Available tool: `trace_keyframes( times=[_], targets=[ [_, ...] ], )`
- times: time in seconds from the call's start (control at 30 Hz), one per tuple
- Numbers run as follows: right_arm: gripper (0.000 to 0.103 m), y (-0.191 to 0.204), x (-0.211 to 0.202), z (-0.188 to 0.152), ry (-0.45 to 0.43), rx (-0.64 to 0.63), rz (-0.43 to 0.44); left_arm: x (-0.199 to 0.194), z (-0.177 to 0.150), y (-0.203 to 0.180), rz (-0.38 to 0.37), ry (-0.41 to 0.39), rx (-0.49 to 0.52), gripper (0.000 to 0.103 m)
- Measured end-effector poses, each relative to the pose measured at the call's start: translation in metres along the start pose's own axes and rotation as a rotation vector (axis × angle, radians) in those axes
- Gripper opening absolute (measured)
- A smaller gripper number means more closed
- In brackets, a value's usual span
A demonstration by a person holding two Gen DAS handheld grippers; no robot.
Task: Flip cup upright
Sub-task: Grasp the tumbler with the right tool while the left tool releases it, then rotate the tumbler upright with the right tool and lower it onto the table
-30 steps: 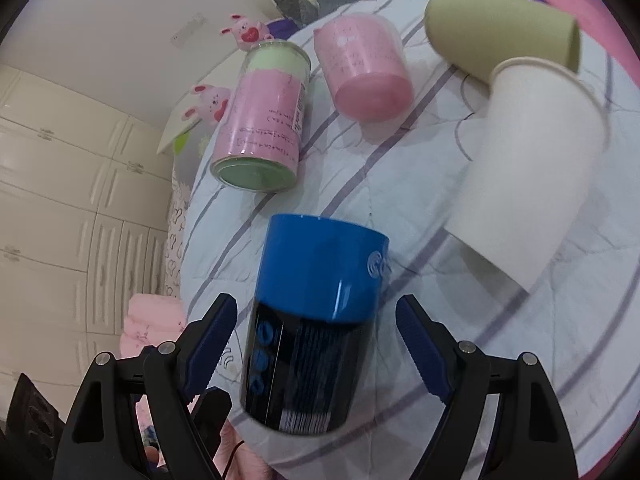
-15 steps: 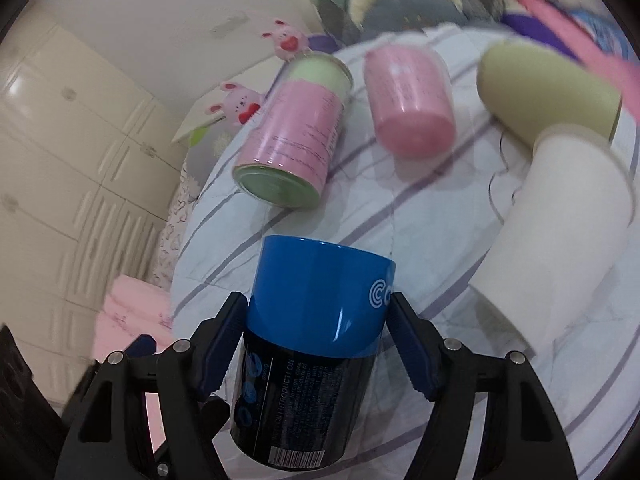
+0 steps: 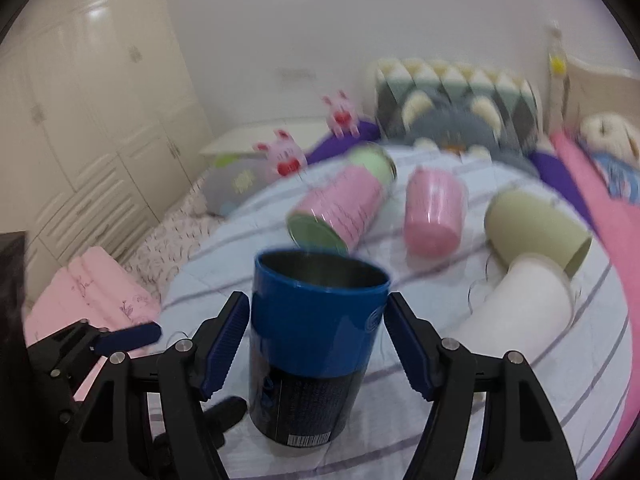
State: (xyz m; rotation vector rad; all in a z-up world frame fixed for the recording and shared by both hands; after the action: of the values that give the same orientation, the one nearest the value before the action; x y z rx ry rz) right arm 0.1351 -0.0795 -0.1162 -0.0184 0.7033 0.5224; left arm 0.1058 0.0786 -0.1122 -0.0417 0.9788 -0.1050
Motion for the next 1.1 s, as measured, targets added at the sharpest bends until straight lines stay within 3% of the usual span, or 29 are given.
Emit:
trace_keyframes(
  times=[0.17, 0.4, 0.47, 0.7, 0.97, 1.03, 1.1],
  targets=[
    [0.067, 0.006, -0.001, -0.010, 0.015, -0.052, -0.011, 0.004, -0.008, -0.002, 0.009, 0.021, 0.005, 0.098],
    [0.070, -0.016, 0.016, -0.005, 0.107, 0.091, 0.024, 0.003, -0.011, -0.001, -0.005, 0.021, -0.002, 0.098],
    [0.081, -0.024, 0.027, 0.003, 0.167, 0.151, 0.003, 0.002, -0.008, 0.000, -0.013, 0.020, -0.002, 0.098],
    [0.081, -0.041, 0.072, 0.025, 0.340, 0.236, 0.011, 0.008, 0.010, 0.011, -0.041, 0.004, -0.027, 0.098],
    [0.079, -0.040, 0.101, 0.030, 0.414, 0.220, 0.032, 0.026, 0.028, 0.020, -0.070, 0.023, -0.049, 0.098],
    [0.070, -0.039, 0.105, 0.030, 0.421, 0.207, 0.018, 0.028, 0.029, 0.020, -0.062, 0.023, -0.046, 0.098],
    [0.070, -0.040, 0.106, 0.029, 0.412, 0.211, 0.032, 0.029, 0.030, 0.020, -0.063, 0.029, -0.045, 0.098]
  ],
)
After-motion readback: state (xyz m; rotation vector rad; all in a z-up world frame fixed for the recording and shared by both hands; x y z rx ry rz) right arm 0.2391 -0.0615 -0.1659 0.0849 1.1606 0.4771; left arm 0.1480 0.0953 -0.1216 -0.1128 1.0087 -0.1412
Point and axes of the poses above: each gripper's, at about its wrist camera, not at the fingertips, and x roughly the way its jaws point, y to its left, z to its top, the point moved 1 cm from there along x, roughly the way its jaws point, and after that the axes turned 2 degrees about y, right-handed, at the moved point
